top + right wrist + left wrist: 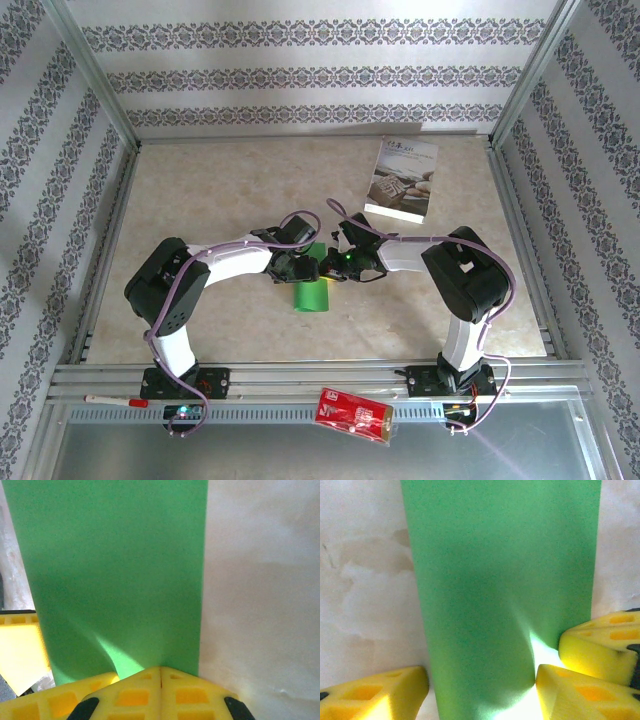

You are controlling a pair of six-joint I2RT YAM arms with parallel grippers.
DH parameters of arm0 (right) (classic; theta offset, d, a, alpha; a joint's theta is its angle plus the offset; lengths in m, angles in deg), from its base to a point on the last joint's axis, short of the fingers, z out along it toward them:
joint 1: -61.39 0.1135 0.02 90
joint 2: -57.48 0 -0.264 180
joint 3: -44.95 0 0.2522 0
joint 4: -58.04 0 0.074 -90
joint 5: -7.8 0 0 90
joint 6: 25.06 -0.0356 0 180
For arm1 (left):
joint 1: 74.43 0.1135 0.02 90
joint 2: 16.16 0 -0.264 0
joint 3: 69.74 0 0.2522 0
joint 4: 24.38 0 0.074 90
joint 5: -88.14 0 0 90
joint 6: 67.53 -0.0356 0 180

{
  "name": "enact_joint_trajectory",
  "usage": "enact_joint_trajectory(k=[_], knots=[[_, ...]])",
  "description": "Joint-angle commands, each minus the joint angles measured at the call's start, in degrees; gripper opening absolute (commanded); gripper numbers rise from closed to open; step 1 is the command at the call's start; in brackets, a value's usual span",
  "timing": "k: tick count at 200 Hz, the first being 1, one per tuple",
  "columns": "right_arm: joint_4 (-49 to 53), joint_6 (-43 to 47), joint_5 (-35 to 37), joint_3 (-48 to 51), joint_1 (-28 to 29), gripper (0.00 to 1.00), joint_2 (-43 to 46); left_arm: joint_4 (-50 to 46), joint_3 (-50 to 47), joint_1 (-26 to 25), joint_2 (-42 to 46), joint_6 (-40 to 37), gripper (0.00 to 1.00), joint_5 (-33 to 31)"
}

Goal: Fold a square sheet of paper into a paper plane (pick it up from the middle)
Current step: Hold the square sheet of paper at the center of the table.

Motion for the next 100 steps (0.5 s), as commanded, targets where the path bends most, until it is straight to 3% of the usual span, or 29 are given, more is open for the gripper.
enact_joint_trajectory(k=[1, 62, 100], knots=[[6.24, -0.45, 9.72, 3.11, 1.27, 0.0, -5.33, 1.16, -1.22, -1.63, 0.15, 1.52, 0.65, 1.0], [7.17, -0.48, 12.85, 4.05, 1.65, 0.0, -5.51, -0.2, -3.69, -0.11, 11.16, 4.35, 0.64, 1.16], [6.8, -0.53, 12.95, 4.19, 1.79, 0.0, -6.03, 3.57, -5.97, 2.48, 15.31, 6.37, 0.53, 5.64]])
